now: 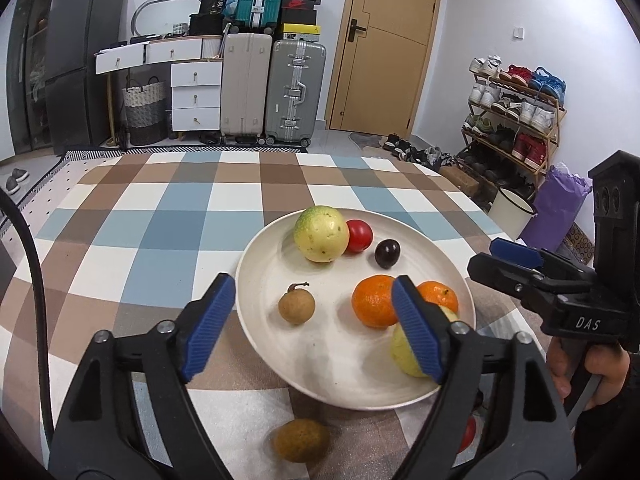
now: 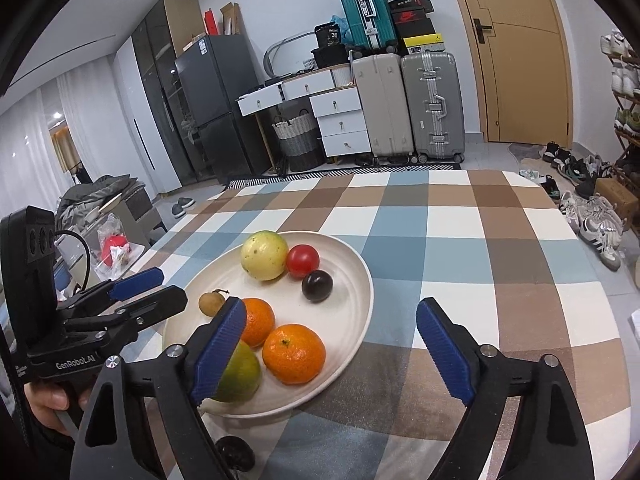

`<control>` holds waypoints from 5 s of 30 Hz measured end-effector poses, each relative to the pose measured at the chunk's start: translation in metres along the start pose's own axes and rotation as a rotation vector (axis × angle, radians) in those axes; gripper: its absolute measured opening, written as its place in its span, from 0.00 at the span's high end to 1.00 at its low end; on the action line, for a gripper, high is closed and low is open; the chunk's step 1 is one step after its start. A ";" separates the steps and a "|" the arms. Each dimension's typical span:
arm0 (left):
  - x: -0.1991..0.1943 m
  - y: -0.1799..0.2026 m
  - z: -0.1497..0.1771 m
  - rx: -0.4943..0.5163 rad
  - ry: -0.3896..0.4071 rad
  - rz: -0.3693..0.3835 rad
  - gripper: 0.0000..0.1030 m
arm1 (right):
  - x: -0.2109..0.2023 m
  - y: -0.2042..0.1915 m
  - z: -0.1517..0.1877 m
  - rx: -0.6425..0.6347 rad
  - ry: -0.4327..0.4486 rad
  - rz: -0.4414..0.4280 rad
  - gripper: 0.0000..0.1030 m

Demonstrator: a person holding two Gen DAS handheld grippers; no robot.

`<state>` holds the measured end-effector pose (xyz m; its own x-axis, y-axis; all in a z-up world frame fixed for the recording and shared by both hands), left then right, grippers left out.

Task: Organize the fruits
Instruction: 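Withdraw both grippers from the plate toward the remaining fruits, then grasp the small brown round fruit with the left gripper while the right gripper approaches the tomato, then close the right gripper on the red tomato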

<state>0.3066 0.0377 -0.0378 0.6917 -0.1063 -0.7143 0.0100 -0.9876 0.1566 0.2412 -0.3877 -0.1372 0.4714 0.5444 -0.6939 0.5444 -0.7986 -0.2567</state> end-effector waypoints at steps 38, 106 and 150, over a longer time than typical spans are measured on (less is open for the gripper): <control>-0.070 -0.004 0.069 -0.009 -0.010 -0.064 0.01 | -0.054 -0.018 0.053 -0.054 0.024 0.061 0.01; -0.058 -0.006 0.079 -0.030 -0.084 -0.043 0.01 | -0.006 -0.094 0.099 -0.164 -0.325 0.023 0.46; -0.034 0.003 0.083 -0.002 -0.217 0.029 0.75 | -0.001 -0.103 0.098 -0.150 -0.338 0.037 0.59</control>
<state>0.2236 0.0287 -0.0698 0.5198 -0.1569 -0.8397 -0.0056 -0.9836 0.1803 0.1167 -0.3314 -0.1757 0.2508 0.3804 -0.8902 0.6384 -0.7562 -0.1432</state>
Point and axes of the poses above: each gripper's, at about its wrist camera, not at the fingertips, and x roughly the way its jaws point, y to its right, z to its underside, the point moved 4 cm from there along x, roughly the way its jaws point, and after that the axes turned 11 degrees about -y, right-handed, at the moved point
